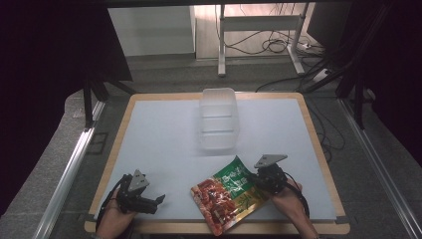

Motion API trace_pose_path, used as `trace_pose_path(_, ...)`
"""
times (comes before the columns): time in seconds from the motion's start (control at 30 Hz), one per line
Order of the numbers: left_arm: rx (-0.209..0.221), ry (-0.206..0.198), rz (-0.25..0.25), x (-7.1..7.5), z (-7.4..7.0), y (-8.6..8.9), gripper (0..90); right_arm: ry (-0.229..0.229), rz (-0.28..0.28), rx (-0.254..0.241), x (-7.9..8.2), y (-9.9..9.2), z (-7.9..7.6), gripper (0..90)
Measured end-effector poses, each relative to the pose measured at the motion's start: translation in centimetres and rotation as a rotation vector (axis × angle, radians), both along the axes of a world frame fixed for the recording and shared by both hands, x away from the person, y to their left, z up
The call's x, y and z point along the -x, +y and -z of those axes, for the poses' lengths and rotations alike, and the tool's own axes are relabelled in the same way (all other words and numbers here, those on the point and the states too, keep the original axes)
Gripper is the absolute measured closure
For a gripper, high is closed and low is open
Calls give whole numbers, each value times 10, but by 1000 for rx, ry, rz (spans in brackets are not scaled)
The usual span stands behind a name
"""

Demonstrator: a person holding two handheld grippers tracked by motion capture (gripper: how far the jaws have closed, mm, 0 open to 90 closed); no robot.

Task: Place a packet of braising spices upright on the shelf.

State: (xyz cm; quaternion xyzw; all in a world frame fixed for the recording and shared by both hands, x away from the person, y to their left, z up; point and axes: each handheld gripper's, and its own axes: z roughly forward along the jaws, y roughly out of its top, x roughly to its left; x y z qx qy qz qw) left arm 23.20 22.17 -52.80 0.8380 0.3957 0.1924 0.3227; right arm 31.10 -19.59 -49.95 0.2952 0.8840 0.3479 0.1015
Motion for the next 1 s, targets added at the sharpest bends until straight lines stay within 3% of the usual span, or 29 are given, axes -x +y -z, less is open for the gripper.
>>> trace_pose_path(0.1,0,0,-2,0,0,0,22,-34,-11,-27,4,-1,-8,891)
trace_pose_path(0.2,-2,-1,-2,0,0,0,22,-58,-23,-21,7,1,-14,891)
trace_pose_path(0.47,4,0,-5,0,0,0,22,-52,-49,-57,6,4,-33,891)
trace_pose_path(0.57,8,-1,-7,0,0,1,21,-54,-57,-49,3,9,-38,891)
trace_pose_path(1.0,44,-5,-20,0,-1,4,8,-54,-130,-112,-5,32,-73,892)
